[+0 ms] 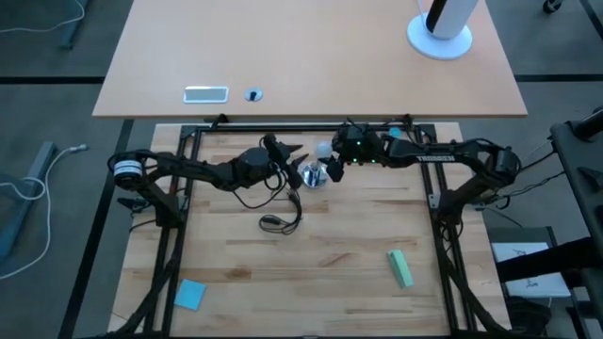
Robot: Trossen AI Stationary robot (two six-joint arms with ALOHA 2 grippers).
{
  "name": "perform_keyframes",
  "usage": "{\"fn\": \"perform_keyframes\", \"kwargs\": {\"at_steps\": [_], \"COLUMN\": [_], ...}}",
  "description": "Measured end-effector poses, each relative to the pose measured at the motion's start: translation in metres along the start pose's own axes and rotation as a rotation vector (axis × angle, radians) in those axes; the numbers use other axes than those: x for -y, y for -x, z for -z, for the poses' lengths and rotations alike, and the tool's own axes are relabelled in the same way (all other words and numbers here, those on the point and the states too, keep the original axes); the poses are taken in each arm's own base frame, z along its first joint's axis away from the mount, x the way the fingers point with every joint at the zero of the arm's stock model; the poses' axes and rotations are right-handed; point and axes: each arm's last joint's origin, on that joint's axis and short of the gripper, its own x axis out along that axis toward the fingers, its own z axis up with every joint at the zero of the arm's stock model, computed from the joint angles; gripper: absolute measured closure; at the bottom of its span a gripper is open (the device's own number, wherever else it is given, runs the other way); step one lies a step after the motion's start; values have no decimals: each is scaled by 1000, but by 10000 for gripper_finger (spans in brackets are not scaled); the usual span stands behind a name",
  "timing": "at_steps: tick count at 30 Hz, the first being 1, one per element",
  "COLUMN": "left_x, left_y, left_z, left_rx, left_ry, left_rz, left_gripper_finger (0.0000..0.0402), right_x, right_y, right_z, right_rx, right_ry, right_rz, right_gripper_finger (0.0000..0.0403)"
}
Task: Screw lightbulb
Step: Insert the lightbulb into the lamp
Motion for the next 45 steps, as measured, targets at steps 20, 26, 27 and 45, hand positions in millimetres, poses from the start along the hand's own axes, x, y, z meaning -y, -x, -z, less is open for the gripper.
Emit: {"fn": "perform_keyframes", "kwargs": {"at_steps": [20, 26, 27, 45], "left_x": [1, 4, 5, 6], "left_y": [-2, -8, -9, -14], "left_z": [6, 18, 18, 7], "left_rx": [-37, -74, -72, -67], "left_ry": [-37, -47, -45, -78], "left_rz": [21, 26, 26, 23], "left_gripper_finger": [320, 331, 332, 333], "right_x": [-4, -7, -8, -12], "right_y": [-39, -38, -38, -38], "right_z": [13, 15, 15, 15], "right_rx": [-56, -63, -63, -62], "right_ry": [38, 80, 86, 116], "right_rz": [-39, -52, -54, -64], "right_gripper_finger": [165, 155, 157, 203]}}
